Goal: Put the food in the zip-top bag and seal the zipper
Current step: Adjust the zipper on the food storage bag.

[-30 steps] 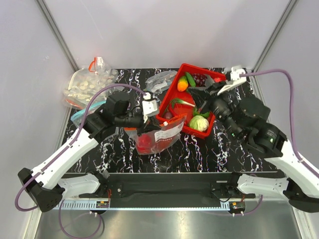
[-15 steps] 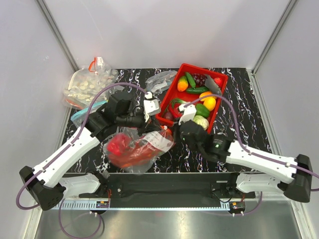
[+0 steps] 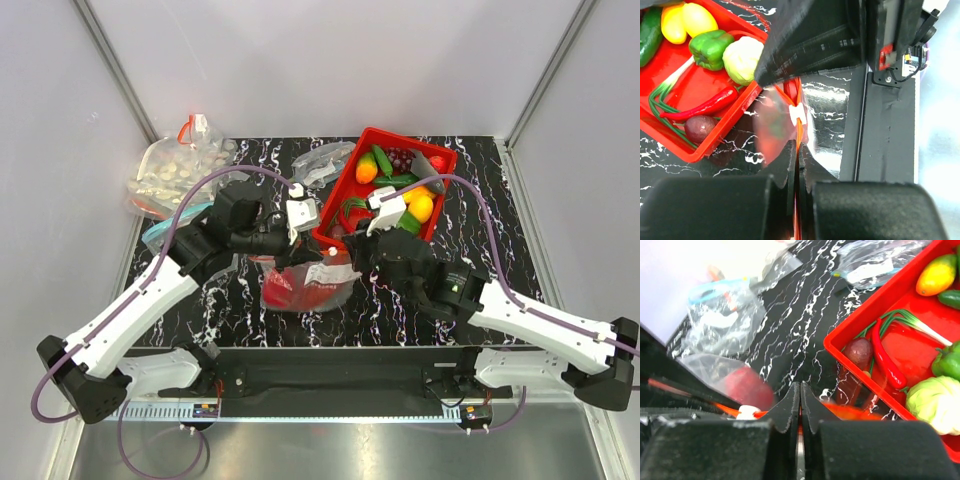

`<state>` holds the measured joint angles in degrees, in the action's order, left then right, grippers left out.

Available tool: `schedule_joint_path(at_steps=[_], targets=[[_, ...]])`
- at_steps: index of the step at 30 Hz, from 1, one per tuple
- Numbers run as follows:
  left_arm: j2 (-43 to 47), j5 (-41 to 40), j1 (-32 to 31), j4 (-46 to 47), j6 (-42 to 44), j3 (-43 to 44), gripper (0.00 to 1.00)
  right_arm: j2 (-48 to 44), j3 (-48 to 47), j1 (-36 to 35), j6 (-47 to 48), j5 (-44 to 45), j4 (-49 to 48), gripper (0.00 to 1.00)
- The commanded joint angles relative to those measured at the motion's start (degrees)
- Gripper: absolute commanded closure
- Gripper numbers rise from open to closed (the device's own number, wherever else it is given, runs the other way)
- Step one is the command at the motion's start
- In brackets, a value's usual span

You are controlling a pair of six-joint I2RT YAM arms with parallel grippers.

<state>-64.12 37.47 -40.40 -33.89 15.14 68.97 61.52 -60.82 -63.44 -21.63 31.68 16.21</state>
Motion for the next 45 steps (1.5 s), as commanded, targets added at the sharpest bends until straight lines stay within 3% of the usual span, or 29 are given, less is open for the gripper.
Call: schedule_joint_path(at_steps=[1, 5, 8, 12, 17, 18, 24, 29, 34, 37, 39, 45], targets=[[0.22, 1.29, -0.11, 3.92, 1.47, 4.42, 1.00, -0.87, -2.37, -0.63, 5.01, -4.25, -0.92, 0.91], [1.27, 1.37, -0.12, 4.09, 1.74, 3.72, 1.00, -2.98, -3.08, -0.55, 7.47, -6.44, 2.69, 0.85], [1.89, 2.51, -0.12, 4.53, 2.79, 2.58, 1.00, -4.74, -3.43, -0.63, 7.30, -10.84, 4.70, 0.66], [1.98, 3.92, -0.12, 4.01, 4.37, 1.87, 1.00, -3.86, -6.68, -0.55, 6.51, -14.62, 12.42, 0.55], [2.33, 3.66, -0.12, 3.65, 6.40, 0.99, 1.00, -2.80, -7.66, -0.55, 7.30, -16.48, 16.31, 0.10], [2.33, 3.22, -0.12, 3.57, 6.48, 0.99, 1.00, -3.15, -7.04, -0.63, 7.56, -16.13, 15.88, 0.06], [2.59, 1.72, -0.12, 3.30, 7.01, 0.38, 1.00, -5.88, -1.76, -0.46, 9.68, -14.73, 10.44, 0.00], [2.51, 3.83, -0.12, 3.22, 7.45, -0.59, 1.00, -7.46, -2.37, 0.07, 7.04, -12.70, 7.96, 0.18], [3.21, 4.27, -0.20, 2.69, 9.64, -1.82, 1.00, -4.66, -6.50, 0.07, 9.66, -17.77, 12.79, 0.23], [4.26, 6.02, -0.20, 1.90, 12.37, -2.96, 1.00, -2.20, -8.87, 0.07, 17.10, -27.50, 18.14, 0.12], [5.22, 7.34, -0.29, 0.76, 15.34, -3.58, 1.00, -1.31, -9.14, 0.16, 19.59, -26.68, 21.23, 0.00], [5.93, 11.65, -0.47, -5.91, 23.78, -3.23, 1.00, -2.71, -10.73, 0.16, 30.05, -26.84, 22.64, 0.00]])
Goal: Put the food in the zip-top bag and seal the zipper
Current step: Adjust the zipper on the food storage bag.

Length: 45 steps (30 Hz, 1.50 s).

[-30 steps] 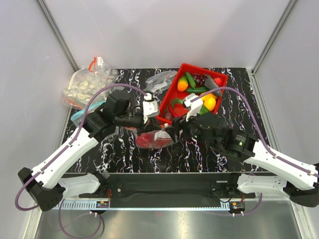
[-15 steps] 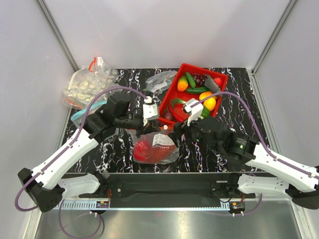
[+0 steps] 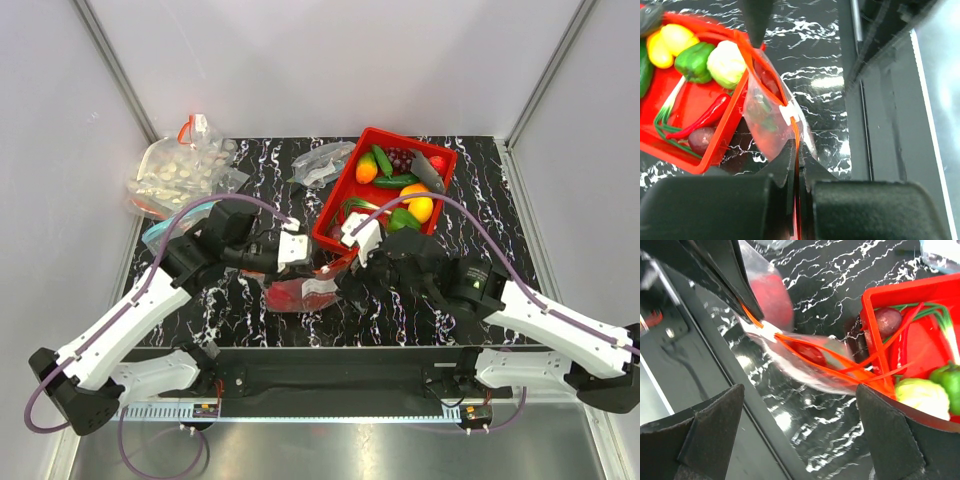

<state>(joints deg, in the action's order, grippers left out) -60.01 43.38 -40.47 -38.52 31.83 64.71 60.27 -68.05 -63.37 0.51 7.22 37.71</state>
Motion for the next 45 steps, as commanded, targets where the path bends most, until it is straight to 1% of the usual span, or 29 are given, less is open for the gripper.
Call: schedule_joint_path(at_steps=[1, 5, 6, 10, 12, 15, 18, 20, 21, 23, 24, 26, 27, 30, 31, 32, 34, 35, 36, 38, 41, 45], targets=[[1.74, 6.89, -0.49, -2.16, 8.14, 1.21, 1.00, -2.52, -3.23, 0.01, 10.27, -2.91, 0.61, 0.00], [1.21, 9.00, -0.75, -5.50, 10.35, 1.12, 1.00, -5.86, -1.91, 0.01, 16.61, -8.79, -1.15, 0.00], [1.12, 9.27, -1.01, -5.86, 11.05, 1.30, 1.00, -6.82, -1.47, 0.09, 19.50, -12.20, -0.98, 0.00], [1.03, 9.10, -0.93, -6.39, 11.32, 1.56, 1.00, -8.59, 1.16, 0.01, 27.34, -19.61, 0.78, 0.00], [1.38, 9.09, -1.02, -6.56, 11.58, 1.48, 1.00, -8.33, 1.61, 0.09, 28.22, -20.93, 1.74, 0.00], [2.35, 9.36, -0.93, -6.30, 11.85, 1.12, 1.00, -6.05, 0.99, 0.09, 27.96, -23.82, 4.12, 0.00], [2.79, 10.23, -0.93, -6.30, 12.46, 0.95, 1.00, -3.24, 0.55, 0.01, 27.09, -24.80, 4.74, 0.01], [3.14, 10.50, -0.93, -6.22, 12.55, 0.86, 1.00, -1.04, 0.29, 0.09, 27.00, -24.71, 5.08, 0.05], [3.32, 10.33, -1.02, -6.04, 12.46, 0.86, 1.00, -0.51, 0.11, 0.09, 26.47, -24.45, 5.09, 0.13], [3.67, 10.07, -0.93, -5.60, 12.38, 0.42, 1.00, 1.16, -0.85, 0.01, 26.03, -24.45, 6.22, 0.21], [3.67, 9.98, -0.93, -5.42, 12.11, 0.25, 1.00, 1.69, -1.12, 0.01, 25.68, -24.45, 6.67, 0.35], [3.93, 9.45, -0.93, -4.81, 11.67, -0.02, 1.00, 2.48, -1.64, 0.01, 25.15, -24.19, 7.46, 0.53], [3.93, 8.93, -0.93, -4.72, 11.50, -0.11, 1.00, 2.40, -1.38, 0.09, 24.45, -23.66, 7.37, 0.70], [4.37, 8.48, -1.02, -4.02, 10.80, -0.46, 1.00, 1.34, -0.51, 0.09, 23.40, -24.01, 6.15, 0.94], [4.46, 8.65, -0.93, -3.49, 10.71, -0.46, 0.94, 0.47, 0.11, 0.01, 23.04, -24.36, 5.71, 1.00], [4.64, 8.74, -0.93, -3.14, 9.92, -0.55, 0.87, 0.03, 0.37, 0.01, 22.87, -24.62, 4.75, 1.00], [4.81, 10.23, -1.02, -2.09, 9.56, -0.90, 0.69, -1.29, 1.25, 0.01, 22.25, -25.24, 3.16, 1.00], [4.99, 10.85, -0.93, -1.91, 9.65, -1.07, 0.52, -1.56, 1.43, 0.01, 21.99, -25.33, 2.89, 1.00], [4.99, 12.07, -0.93, -1.73, 9.56, -1.07, 0.45, -1.65, 1.43, 0.01, 21.81, -25.33, 2.72, 1.00], [4.90, 12.87, -1.02, -0.86, 9.13, -1.07, 0.35, -1.39, 0.91, 0.01, 21.55, -25.24, 2.80, 1.00], [4.38, 14.01, -1.02, 1.52, 7.02, -1.16, 0.33, 0.28, -0.76, 0.09, 21.46, -25.77, 4.03, 1.00], [2.27, 14.63, -0.93, 5.03, 2.45, -0.72, 0.33, 2.22, -2.08, 0.01, 21.37, -26.03, 4.65, 1.00]])
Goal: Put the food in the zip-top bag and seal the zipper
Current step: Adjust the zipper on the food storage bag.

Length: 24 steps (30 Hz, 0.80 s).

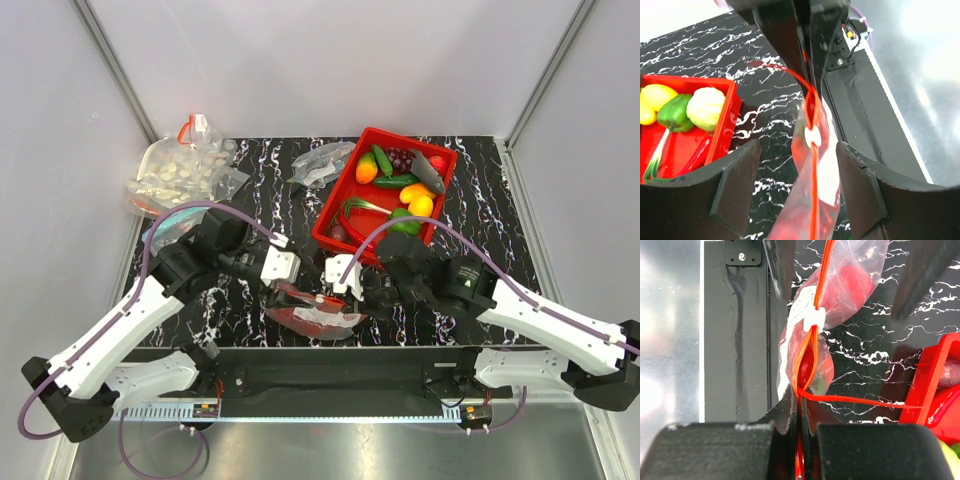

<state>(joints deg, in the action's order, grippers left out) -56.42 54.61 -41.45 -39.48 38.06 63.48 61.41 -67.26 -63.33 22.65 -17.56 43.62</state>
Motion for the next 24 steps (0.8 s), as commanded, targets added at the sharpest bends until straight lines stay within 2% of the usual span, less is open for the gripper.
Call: schedule_joint_path(at_steps=[1, 4, 6, 9, 10, 12, 13, 17, 24], targets=[[-1.93, 3.49, 0.06, 6.61, -4.74, 0.85, 0.34, 1.43, -3.05, -0.04, -0.86, -1.16, -1.17, 1.00], [-5.35, 3.48, 0.05, 7.14, -9.58, 2.52, 0.37, 1.44, -2.61, -0.04, -1.12, -0.46, -2.30, 1.00], [-6.59, 4.89, -0.12, 7.14, -11.69, 3.49, 0.43, 1.00, -2.08, 0.05, -1.21, 0.51, -2.66, 1.00], [-7.74, 4.90, -0.12, 5.56, -11.61, 4.10, 0.56, 0.38, -1.82, -0.04, -1.21, 1.21, -3.27, 1.00], [-7.82, 4.54, -0.21, 5.47, -11.43, 4.10, 0.64, 0.47, -1.82, 0.05, -1.30, 1.21, -3.45, 1.00], [-7.65, 3.84, -0.30, 5.21, -11.26, 4.02, 0.72, -0.14, -1.73, -0.04, -1.30, 1.39, -3.62, 1.00], [-7.65, 3.66, -0.30, 4.86, -11.08, 4.10, 0.82, -0.32, -1.73, -0.04, -1.21, 1.48, -3.63, 1.00], [-7.21, 0.08, -0.21, 2.92, -9.85, 4.19, 0.99, -1.37, -0.85, -0.04, -0.86, 2.97, -3.27, 1.00], [-6.24, -4.77, -0.21, 1.34, -10.29, 4.02, 1.00, -5.67, 2.30, 0.05, -2.44, 6.83, -3.36, 1.00]])
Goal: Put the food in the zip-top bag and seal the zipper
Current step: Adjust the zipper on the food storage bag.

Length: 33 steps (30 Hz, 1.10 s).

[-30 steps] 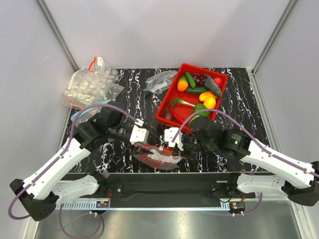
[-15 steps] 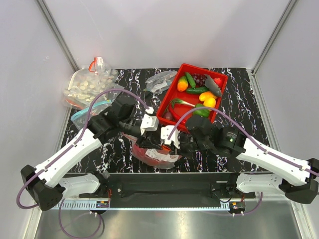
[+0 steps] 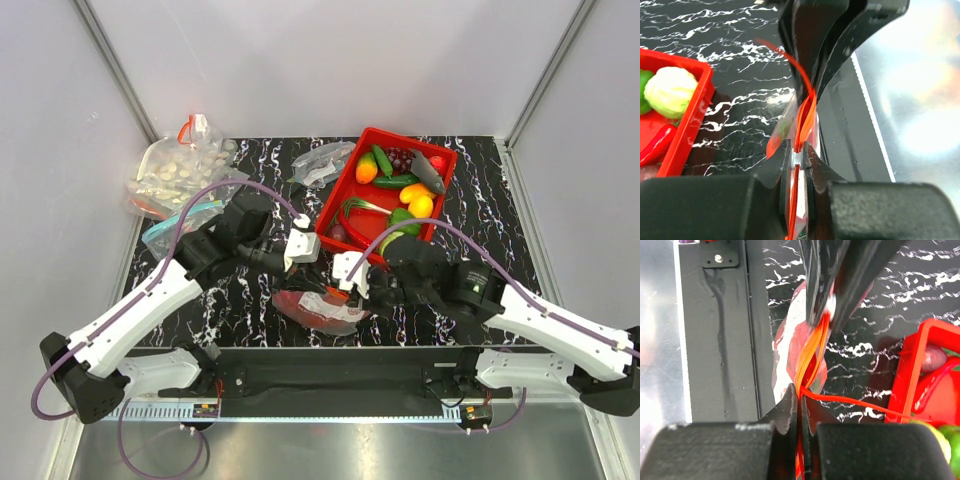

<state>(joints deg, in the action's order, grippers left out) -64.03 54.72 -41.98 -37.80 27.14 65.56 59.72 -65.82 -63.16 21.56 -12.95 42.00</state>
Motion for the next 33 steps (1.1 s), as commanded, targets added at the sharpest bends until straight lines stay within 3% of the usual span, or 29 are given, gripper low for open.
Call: schedule_joint_path(at_steps=[1, 9, 10, 13, 19, 24, 33], targets=[[1.45, -5.49, 0.40, -0.43, 0.55, 1.94, 1.00, -4.52, 1.31, -0.21, -1.78, 3.18, -1.66, 1.00], [2.33, -5.24, 1.55, 0.18, 0.02, 1.68, 0.98, -6.64, 3.77, -0.13, -4.51, 6.45, -1.74, 1.00], [2.24, -4.63, 1.63, 0.27, 0.02, 1.68, 0.82, -6.38, 3.68, -0.13, -4.51, 6.45, -1.92, 1.00], [2.68, -2.60, 1.72, 1.15, -0.59, 1.68, 0.57, -4.97, 2.63, -0.21, -3.81, 5.57, -2.01, 1.00], [3.47, -0.84, 2.42, 4.75, -4.72, 2.03, 0.49, -1.19, -0.18, -0.21, -2.49, 2.76, -1.57, 1.00], [3.82, -3.12, 2.60, 1.60, -3.06, 1.86, 0.30, 0.13, -2.38, -0.21, -1.00, 2.67, -0.16, 1.00], [6.73, -7.87, 2.60, 0.98, -1.29, -0.87, 0.31, -3.56, 0.34, -0.21, -0.38, 6.45, -1.12, 1.00]])
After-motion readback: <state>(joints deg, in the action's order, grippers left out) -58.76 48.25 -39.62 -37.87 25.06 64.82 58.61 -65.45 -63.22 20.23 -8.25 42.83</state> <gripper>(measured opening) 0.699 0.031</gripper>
